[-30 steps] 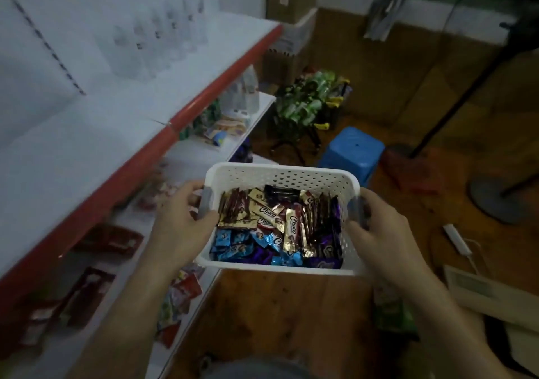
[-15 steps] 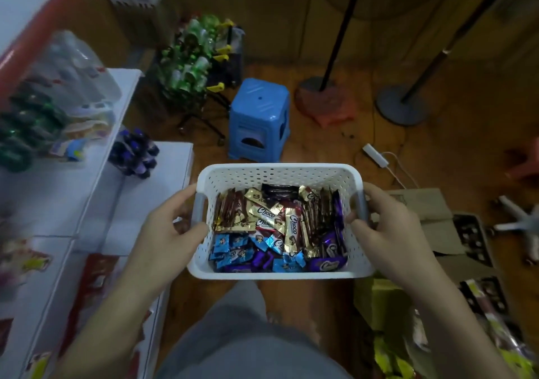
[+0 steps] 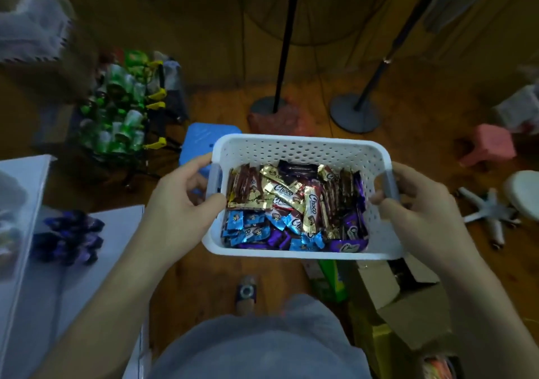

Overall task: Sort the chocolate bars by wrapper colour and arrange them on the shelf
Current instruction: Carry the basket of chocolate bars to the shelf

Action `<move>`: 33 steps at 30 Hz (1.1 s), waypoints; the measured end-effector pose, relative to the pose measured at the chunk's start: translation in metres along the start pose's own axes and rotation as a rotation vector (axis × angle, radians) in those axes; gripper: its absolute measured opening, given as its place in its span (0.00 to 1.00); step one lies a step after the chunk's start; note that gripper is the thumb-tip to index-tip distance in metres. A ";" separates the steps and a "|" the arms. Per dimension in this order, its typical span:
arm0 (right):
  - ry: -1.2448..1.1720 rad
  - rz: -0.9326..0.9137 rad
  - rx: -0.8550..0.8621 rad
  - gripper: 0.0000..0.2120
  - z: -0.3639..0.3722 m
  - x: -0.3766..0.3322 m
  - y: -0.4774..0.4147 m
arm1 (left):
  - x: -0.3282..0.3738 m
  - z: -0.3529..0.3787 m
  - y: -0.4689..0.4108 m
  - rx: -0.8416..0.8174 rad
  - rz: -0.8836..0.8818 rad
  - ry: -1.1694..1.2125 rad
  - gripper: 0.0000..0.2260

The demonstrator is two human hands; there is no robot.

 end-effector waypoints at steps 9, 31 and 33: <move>-0.109 0.075 0.131 0.18 -0.093 0.018 -0.120 | 0.070 0.031 -0.172 -0.106 0.098 0.033 0.26; -0.226 0.395 0.667 0.16 -0.401 0.232 -0.295 | 0.308 0.335 -0.551 -0.511 0.274 0.035 0.25; -0.244 0.448 0.708 0.14 -0.419 0.254 -0.302 | 0.322 0.367 -0.575 -0.563 0.285 0.041 0.24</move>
Point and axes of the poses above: each hand's wrist, its own y-axis away from the middle knuckle, its own z-axis out of the palm, x = y × z, the point moved 10 cm from there along -y, towards the middle knuckle, and after that the axes turned 10 degrees about -x, right-handed, at the moved point
